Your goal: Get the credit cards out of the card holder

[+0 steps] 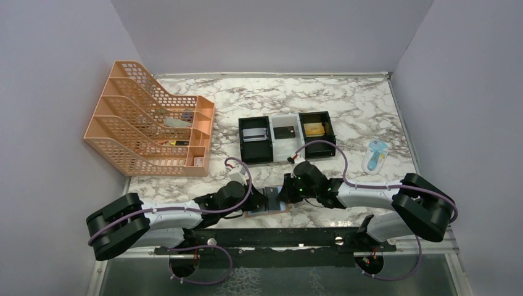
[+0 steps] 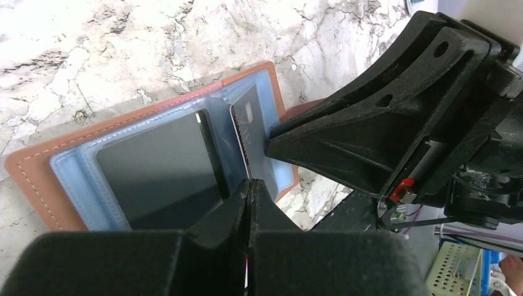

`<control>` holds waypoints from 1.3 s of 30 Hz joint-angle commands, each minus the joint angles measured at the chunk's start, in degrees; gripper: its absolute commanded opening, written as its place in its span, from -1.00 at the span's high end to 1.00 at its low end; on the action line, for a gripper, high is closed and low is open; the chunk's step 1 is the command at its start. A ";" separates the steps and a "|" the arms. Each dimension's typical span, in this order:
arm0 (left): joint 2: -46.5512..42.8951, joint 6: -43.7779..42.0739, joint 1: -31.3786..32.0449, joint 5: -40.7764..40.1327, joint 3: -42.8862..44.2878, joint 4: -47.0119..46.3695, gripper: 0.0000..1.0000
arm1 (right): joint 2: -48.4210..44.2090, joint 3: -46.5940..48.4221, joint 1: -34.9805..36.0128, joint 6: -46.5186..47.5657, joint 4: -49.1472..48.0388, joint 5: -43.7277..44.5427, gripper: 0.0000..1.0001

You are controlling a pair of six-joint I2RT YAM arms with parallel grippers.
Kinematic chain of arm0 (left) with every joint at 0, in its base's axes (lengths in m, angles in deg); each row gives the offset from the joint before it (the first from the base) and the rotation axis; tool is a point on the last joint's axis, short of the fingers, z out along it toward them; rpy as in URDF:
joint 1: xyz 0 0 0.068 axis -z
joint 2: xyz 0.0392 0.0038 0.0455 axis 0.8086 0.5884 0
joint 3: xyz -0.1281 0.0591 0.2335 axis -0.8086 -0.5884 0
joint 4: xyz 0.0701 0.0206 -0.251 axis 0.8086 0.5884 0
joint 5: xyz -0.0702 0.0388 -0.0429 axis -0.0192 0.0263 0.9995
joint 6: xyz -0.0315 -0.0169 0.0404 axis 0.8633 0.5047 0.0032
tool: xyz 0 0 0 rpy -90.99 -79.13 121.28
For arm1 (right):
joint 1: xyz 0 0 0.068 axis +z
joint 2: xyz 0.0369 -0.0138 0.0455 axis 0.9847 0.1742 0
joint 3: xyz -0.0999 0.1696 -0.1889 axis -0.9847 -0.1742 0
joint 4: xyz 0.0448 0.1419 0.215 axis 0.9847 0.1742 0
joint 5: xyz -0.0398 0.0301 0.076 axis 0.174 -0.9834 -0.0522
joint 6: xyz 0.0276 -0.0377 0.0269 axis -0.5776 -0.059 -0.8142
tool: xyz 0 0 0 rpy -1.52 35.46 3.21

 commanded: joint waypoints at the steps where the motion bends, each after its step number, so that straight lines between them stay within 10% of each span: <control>1: -2.10 0.54 0.26 -0.29 -1.40 -1.60 1.00 | 2.49 -0.95 0.01 0.63 4.95 4.40 0.74; 19: -8.40 0.34 0.16 -3.56 -2.13 6.43 1.00 | -0.16 1.25 -0.06 2.45 6.73 3.87 0.73; 32: -4.25 -0.46 0.18 -2.76 0.46 6.31 1.00 | -1.68 5.80 0.03 6.10 2.05 -11.82 0.43; 39: -3.90 -0.40 0.17 -2.58 0.54 6.05 0.98 | 6.30 5.82 -0.03 2.22 6.23 -0.64 0.42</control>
